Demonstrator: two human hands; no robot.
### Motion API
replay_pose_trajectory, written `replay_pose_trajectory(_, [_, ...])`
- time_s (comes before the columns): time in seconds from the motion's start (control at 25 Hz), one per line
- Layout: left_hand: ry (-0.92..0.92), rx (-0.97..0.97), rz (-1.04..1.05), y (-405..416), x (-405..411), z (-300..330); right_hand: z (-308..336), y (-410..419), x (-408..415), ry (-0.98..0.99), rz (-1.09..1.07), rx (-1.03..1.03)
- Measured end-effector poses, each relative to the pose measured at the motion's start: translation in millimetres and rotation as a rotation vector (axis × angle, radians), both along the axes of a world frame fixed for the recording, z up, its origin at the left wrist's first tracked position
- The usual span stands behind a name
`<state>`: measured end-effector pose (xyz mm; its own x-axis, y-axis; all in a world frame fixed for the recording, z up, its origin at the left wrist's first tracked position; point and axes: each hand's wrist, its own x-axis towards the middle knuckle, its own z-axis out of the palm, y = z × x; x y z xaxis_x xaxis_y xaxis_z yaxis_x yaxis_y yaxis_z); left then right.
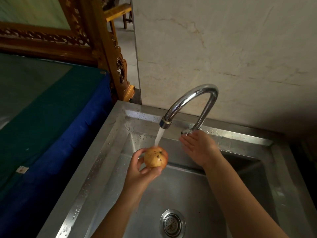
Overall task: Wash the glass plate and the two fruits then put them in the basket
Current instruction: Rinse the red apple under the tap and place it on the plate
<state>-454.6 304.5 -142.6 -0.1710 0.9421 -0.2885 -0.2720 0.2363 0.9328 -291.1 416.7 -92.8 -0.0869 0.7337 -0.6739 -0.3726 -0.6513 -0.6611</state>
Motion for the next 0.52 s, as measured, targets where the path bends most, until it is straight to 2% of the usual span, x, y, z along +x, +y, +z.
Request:
replay_pose_trajectory(0.12, [-0.022,0.016,0.002,3,0,3,-23,-30,-4,-0.173,0.256,0.066])
replay_pose_trajectory(0.24, [0.016,0.018,-0.031,6,-1,2,-29,-46,-13,-0.080,0.472,0.100])
replay_pose_trajectory(0.4, [-0.034,-0.021,-0.112,14,-11,6,-22,-43,-21,0.055,0.429,0.124])
replay_pose_trajectory(0.52, [-0.066,-0.090,-0.185,20,-23,16,-18,-42,-21,-0.027,0.378,0.198])
